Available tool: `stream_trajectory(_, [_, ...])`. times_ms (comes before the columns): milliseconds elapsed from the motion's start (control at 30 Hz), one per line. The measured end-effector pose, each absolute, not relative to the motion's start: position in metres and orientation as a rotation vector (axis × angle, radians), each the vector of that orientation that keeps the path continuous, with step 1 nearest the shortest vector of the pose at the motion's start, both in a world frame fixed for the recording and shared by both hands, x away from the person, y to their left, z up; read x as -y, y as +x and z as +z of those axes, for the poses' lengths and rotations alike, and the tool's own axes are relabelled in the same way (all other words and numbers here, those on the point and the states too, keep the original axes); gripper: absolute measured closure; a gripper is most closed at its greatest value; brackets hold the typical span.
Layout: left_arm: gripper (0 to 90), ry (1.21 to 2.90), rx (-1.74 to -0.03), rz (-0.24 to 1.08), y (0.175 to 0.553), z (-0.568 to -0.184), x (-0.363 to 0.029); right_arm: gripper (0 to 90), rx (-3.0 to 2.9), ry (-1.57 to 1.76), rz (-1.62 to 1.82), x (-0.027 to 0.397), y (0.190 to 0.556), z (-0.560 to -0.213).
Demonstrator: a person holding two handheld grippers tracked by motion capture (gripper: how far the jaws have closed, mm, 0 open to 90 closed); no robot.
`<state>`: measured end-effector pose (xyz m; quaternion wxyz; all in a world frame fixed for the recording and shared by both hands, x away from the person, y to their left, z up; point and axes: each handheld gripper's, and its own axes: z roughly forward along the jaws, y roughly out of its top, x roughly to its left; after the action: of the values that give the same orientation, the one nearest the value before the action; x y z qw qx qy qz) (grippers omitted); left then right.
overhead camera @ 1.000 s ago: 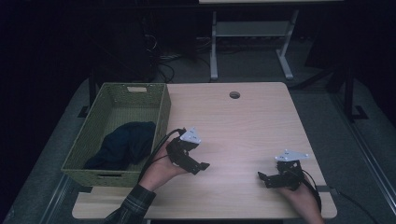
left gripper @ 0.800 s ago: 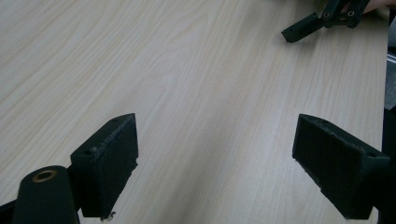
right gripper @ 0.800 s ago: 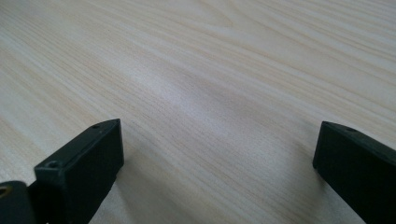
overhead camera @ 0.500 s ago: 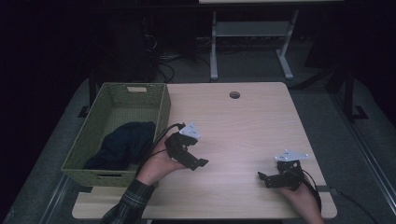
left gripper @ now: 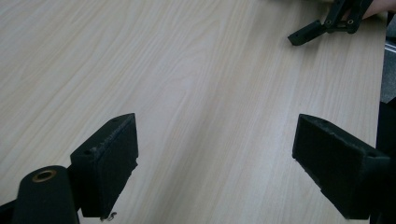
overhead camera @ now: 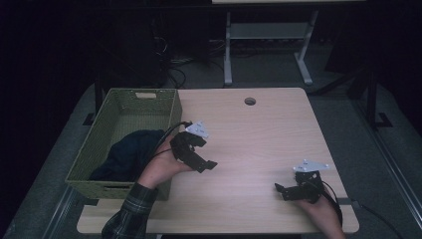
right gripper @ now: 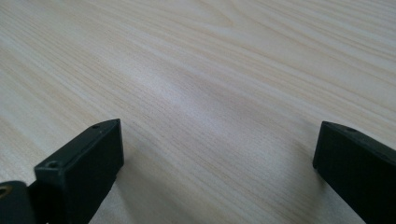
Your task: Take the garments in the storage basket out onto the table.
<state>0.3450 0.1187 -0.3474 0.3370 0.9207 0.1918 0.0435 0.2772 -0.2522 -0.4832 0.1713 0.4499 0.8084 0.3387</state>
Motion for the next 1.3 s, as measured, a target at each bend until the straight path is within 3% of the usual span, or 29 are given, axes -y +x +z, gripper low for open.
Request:
stream_trajectory(700, [14.2,2.45,-0.568,0.179,0.352,-0.325,-0.16,1.4,-2.295,1.273,0.963,0.252,0.277,-0.483])
stream_trajectory(1300, [14.3,2.393,-0.685,0.251,0.354,-0.313,-0.201,1.4,-2.295,1.274,0.962,0.252,0.277,-0.483])
